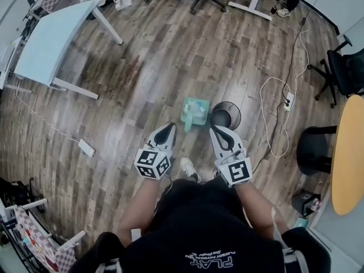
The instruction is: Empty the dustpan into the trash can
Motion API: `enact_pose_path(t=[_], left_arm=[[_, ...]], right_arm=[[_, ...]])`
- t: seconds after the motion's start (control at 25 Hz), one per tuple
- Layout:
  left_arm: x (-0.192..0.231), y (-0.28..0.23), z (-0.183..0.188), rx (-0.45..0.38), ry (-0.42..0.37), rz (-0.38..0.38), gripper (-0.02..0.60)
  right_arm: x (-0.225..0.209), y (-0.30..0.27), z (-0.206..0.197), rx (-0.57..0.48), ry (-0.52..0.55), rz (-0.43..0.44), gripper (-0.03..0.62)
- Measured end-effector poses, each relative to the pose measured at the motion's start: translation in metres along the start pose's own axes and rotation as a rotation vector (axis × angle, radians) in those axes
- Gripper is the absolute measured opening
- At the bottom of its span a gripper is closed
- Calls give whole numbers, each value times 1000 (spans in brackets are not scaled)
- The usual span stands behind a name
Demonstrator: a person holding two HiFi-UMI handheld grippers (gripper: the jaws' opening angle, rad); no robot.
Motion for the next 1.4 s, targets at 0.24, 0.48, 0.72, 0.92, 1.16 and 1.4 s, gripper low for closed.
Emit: enact_pose_path(t=[0.24, 0.48, 0.72, 0.92, 1.16, 1.4], left_arm=[[-13, -34, -25, 78, -37, 28, 26], [-22, -64, -42, 117, -169, 12, 26], [-18, -84, -61, 193, -212, 54, 26], [-14, -106, -75, 273, -224, 56, 128], [-12, -129, -91, 344, -240, 95, 167], [-9, -164, -117, 464, -201, 164, 236]], right_arm=[[-18, -5, -26, 39, -64, -52, 23], [-34, -2, -44, 55, -85, -70, 23], [-44, 7, -61, 89, -101, -65, 23], [-53, 7, -65, 96, -115, -62, 23], [-62, 7, -78, 108, -140, -59, 23], [-77, 11, -97, 115, -200, -88, 23]])
Point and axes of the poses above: the fingertips, and each gripper's own axes: y backward along the fingers, x to its left, z out of its top, the point moved 3 cm from there along y, backward along the fingers, and after that the axes turned 14 degrees about z, right-handed, at the moved point
